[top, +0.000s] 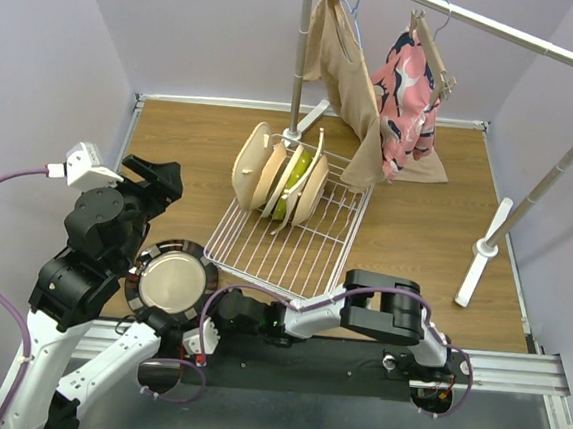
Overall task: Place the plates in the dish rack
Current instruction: Grab a plate with the right arm, then pass the plate from the right arm to the left
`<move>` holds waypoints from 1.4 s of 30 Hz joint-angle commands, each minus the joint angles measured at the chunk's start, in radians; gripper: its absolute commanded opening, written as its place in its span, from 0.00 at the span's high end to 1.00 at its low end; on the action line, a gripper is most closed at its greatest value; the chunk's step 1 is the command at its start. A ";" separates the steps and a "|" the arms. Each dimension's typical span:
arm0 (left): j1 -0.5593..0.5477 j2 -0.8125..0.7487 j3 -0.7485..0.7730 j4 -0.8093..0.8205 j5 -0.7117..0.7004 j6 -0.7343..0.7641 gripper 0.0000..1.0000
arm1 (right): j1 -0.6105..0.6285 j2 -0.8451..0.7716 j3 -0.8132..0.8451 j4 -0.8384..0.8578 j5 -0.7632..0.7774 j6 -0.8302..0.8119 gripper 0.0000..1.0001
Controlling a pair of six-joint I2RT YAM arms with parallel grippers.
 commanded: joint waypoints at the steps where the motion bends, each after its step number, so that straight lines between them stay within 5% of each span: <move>1: 0.005 -0.024 -0.016 0.001 -0.020 -0.035 0.19 | 0.007 0.061 -0.009 0.025 0.029 0.002 0.74; 11: 0.005 -0.038 -0.023 -0.003 -0.023 -0.058 0.19 | 0.006 0.050 0.002 0.137 0.038 -0.010 1.00; 42: 0.005 -0.034 -0.007 0.005 -0.026 -0.049 0.18 | -0.066 -0.053 0.071 0.295 -0.112 -0.192 0.99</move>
